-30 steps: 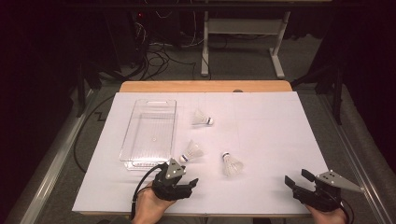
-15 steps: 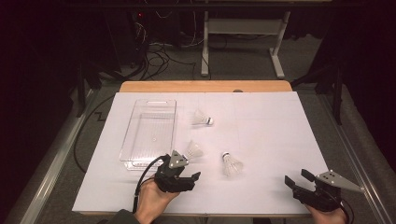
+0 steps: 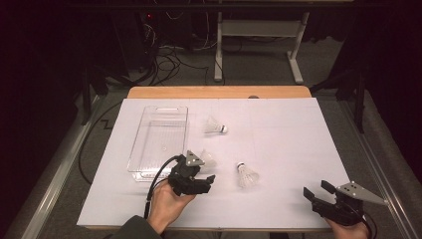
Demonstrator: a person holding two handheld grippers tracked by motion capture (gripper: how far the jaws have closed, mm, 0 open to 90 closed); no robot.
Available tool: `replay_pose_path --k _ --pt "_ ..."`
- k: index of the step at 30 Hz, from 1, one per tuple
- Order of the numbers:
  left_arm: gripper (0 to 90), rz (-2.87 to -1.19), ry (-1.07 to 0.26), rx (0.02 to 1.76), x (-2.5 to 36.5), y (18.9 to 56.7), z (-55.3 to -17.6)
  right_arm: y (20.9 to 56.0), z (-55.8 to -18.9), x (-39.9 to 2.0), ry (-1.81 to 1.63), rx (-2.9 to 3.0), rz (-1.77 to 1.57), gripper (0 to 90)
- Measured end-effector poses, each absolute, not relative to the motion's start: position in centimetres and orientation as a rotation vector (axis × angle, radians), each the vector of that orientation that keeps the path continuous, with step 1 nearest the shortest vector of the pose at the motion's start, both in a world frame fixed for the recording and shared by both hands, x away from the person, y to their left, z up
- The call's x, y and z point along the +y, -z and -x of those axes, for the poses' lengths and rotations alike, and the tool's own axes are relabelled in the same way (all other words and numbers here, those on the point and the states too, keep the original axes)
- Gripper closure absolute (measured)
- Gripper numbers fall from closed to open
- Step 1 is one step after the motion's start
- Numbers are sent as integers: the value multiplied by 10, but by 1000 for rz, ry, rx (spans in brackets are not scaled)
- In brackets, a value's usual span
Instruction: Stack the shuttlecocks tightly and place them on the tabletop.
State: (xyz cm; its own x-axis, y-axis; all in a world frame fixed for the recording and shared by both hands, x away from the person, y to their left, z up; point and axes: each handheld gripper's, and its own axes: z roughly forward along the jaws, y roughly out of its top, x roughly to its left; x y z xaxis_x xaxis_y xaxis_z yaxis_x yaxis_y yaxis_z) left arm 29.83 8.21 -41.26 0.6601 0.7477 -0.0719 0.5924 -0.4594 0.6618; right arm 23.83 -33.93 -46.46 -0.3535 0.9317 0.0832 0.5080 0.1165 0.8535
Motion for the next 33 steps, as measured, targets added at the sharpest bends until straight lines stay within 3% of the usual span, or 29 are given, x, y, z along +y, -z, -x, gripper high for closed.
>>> replay_pose_path --k 33 --pt "332 -2216 -242 1141 72 404 -333 465 -239 -339 -1155 1930 -1384 294"
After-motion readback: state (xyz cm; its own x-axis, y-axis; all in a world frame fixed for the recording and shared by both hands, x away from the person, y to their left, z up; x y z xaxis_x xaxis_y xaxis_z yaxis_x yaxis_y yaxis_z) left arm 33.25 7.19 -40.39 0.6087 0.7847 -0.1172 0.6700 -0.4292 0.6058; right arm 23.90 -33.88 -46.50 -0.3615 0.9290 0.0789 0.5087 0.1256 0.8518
